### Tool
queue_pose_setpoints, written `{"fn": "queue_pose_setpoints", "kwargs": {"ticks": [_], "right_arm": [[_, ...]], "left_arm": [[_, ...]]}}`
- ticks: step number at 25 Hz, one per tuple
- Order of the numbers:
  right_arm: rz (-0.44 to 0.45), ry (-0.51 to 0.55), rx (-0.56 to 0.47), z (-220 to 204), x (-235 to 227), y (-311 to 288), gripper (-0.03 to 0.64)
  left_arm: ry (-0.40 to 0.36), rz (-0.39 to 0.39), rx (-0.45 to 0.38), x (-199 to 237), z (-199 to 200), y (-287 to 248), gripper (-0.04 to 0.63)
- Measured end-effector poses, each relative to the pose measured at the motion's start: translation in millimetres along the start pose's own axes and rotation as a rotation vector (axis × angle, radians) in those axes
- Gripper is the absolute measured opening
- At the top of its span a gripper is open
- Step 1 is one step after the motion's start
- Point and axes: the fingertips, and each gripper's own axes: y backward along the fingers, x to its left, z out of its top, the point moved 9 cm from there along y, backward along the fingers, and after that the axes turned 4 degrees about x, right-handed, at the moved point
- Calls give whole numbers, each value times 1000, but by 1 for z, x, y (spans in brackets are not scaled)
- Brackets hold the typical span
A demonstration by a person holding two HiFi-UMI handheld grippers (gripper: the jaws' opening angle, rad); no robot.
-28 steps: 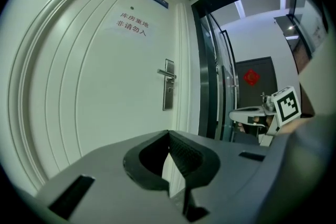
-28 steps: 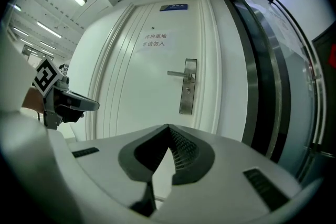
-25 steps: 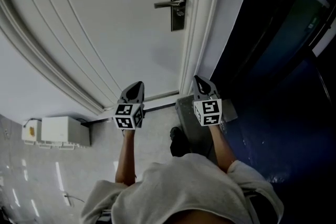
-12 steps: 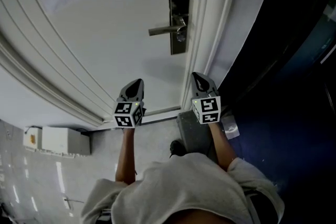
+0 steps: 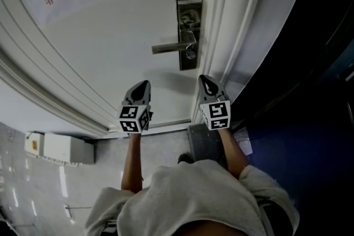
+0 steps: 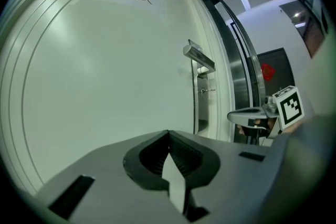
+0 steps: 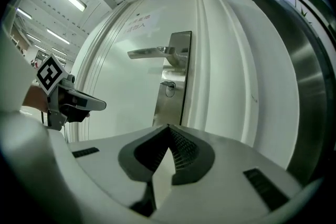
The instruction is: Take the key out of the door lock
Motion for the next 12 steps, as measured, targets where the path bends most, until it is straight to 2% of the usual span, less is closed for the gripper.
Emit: {"fn": "queue_pose_setpoints", "kwargs": {"ticks": [12], "right_arm": [[20, -12, 34, -13, 3, -13, 23]], "left_arm": [[-10, 13, 18, 10, -4, -5, 18]]}}
